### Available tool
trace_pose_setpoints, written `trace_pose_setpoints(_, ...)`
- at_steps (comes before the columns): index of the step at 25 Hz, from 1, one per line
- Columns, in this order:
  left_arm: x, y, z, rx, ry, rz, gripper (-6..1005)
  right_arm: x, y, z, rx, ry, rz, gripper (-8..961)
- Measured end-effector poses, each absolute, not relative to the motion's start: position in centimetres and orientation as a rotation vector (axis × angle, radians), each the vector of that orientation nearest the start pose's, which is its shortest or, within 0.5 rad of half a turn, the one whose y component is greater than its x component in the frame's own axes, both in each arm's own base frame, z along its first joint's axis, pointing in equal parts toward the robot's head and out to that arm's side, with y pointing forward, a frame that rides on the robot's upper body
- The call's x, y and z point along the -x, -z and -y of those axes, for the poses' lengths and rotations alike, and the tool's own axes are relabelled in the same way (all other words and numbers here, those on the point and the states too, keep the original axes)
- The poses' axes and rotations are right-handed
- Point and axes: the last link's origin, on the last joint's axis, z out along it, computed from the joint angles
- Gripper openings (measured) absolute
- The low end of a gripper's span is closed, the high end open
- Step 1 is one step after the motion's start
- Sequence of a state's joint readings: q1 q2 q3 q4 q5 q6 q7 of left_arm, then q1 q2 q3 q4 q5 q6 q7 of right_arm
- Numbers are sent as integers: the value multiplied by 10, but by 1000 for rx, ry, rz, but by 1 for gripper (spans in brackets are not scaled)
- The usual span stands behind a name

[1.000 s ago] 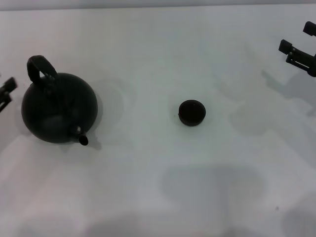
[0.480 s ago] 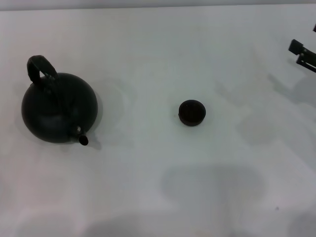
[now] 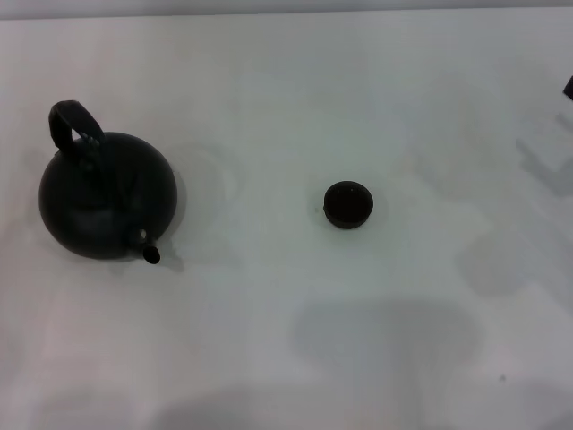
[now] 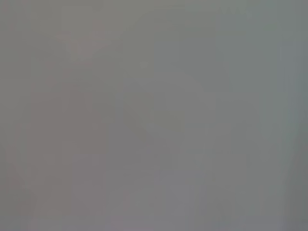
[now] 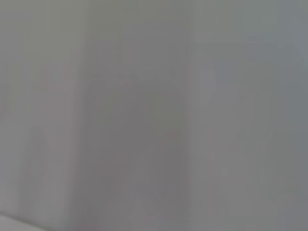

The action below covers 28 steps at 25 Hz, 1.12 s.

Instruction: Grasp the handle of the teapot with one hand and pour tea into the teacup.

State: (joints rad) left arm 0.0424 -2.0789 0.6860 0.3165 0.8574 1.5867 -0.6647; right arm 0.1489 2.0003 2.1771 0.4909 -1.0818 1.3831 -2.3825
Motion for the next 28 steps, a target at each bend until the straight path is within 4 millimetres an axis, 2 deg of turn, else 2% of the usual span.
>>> trace_pose_setpoints(11, 399, -62, -159, 1335, 862, 559, 447, -364, -71, -266, 1808, -820, -419, 841)
trace_pose_setpoints(20, 390, -40, -178, 1347, 822, 543, 445, -368, -79, -269, 1749, -792, -397, 841)
trace_pose_setpoints(28, 382, -40, -194, 1348, 840, 501, 446, -370, -82, -271, 1723, -780, -405, 841)
